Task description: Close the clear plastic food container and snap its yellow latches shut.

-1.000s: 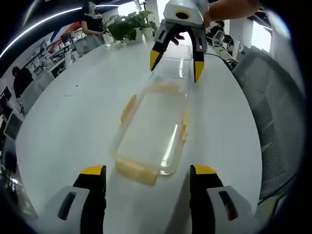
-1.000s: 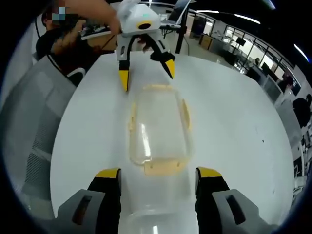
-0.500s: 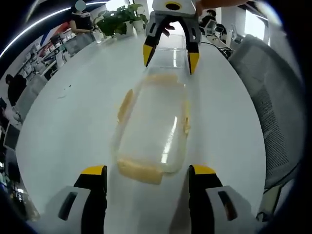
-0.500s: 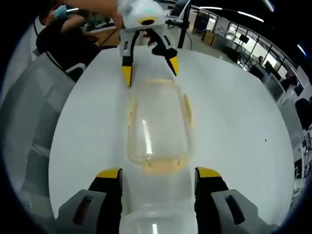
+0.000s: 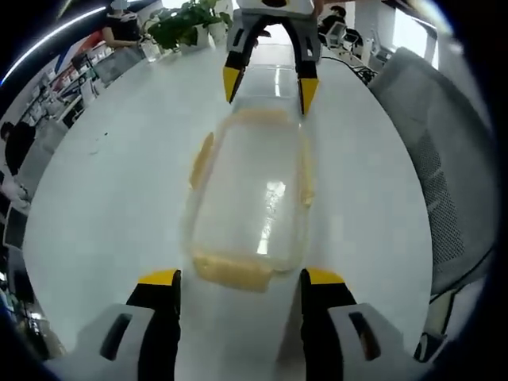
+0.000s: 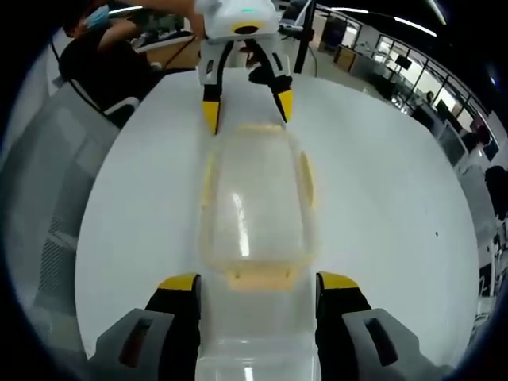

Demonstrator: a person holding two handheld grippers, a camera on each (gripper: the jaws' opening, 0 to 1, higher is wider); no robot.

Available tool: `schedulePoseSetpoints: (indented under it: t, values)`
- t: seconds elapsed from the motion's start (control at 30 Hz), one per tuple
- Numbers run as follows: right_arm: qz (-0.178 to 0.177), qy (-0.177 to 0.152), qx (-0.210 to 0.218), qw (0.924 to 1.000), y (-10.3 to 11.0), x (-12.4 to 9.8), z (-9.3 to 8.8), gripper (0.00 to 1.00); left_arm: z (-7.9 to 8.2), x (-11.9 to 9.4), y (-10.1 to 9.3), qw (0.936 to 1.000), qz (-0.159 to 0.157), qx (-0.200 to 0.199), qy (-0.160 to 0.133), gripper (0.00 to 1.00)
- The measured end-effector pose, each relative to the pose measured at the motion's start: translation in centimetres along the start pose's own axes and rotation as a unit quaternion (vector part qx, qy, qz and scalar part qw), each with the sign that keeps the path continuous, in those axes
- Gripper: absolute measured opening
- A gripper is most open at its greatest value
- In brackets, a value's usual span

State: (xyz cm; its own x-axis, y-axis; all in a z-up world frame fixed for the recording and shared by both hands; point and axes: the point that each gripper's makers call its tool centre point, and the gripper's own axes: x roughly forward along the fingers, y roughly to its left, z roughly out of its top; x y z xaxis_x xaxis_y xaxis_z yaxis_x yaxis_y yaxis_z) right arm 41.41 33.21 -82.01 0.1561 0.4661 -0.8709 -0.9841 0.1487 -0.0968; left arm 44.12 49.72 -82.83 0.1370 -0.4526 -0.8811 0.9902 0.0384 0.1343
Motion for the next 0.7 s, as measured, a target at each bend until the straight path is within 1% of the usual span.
schedulePoseSetpoints:
  t: [0.03,0.17,0.27,0.4,0.5,0.6,0.7]
  values:
    - [0.002,0.001,0.001,1.0000,0.1,0.1,0.0,0.58,0.1,0.0,0.0,1.0000,-0.002,-0.001,-0.002,0.61]
    - [0.009,0.004,0.003,0.9999,0.3,0.3,-0.2,0.57,0.0,0.0,0.0,1.0000,-0.007,0.004,0.003,0.59]
    - [0.009,0.007,0.003,0.9999,0.3,0.4,-0.4,0.57,0.0,0.0,-0.2,0.9998,-0.014,0.010,0.007,0.57]
    - [0.010,0.007,0.005,0.9999,0.3,0.6,-0.4,0.57,-0.1,0.0,-0.2,0.9997,-0.020,0.012,0.013,0.56]
    - [0.011,0.008,0.005,0.9999,0.2,0.7,-0.4,0.57,-0.1,0.1,-0.1,0.9993,-0.024,0.023,0.017,0.55]
    - [0.015,0.010,0.003,0.9998,0.4,0.9,-0.2,0.56,-0.1,0.1,-0.1,0.9991,-0.030,0.026,0.019,0.54]
    - [0.017,0.012,-0.001,0.9998,0.3,1.1,-0.1,0.56,0.0,0.1,-0.1,0.9986,-0.031,0.037,0.021,0.49]
